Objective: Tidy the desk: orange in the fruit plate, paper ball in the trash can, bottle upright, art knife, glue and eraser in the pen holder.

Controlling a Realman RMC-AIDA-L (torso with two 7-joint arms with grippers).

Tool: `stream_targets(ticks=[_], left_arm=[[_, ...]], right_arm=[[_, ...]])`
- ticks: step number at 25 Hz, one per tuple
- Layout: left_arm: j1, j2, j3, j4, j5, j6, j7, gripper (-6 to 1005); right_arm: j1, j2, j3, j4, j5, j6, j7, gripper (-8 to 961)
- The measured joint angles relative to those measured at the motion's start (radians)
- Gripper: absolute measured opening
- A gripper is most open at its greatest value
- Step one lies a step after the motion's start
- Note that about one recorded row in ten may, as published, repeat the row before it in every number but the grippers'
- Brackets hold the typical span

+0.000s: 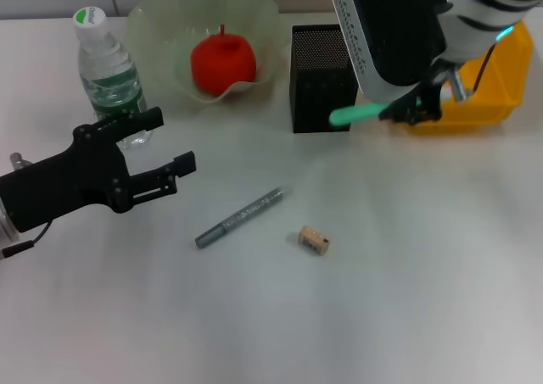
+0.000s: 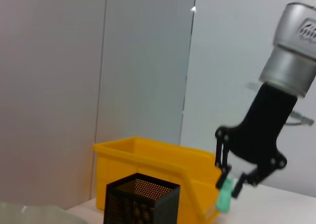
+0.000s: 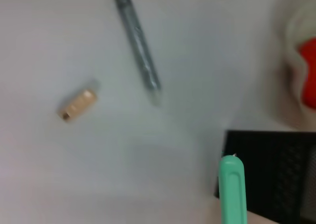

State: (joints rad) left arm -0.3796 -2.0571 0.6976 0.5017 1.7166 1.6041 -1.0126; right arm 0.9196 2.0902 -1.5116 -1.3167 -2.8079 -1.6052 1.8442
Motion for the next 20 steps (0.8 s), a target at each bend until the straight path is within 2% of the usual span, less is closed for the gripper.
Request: stream_targets(ticks=[6, 12, 20], left_arm=[[0.009, -0.003, -0.02, -0.004, 0.0, 0.004, 0.019, 837], [0.018, -0.005, -0.045, -0.009, 0.0, 0.004, 0.038, 837], [0.024, 0.0, -0.077, -0.009, 0.0, -0.004, 0.052, 836]], right_arm=[[0.004, -0.001, -0.081, -0.089, -0.098, -0.011, 0.011, 180], [0.025, -0.009, -0.149, -0.13, -0.114, 0.001, -0.002, 181], [-0.016, -0.017, -0.142, -0.17, -0.115, 0.098, -0.086, 181]])
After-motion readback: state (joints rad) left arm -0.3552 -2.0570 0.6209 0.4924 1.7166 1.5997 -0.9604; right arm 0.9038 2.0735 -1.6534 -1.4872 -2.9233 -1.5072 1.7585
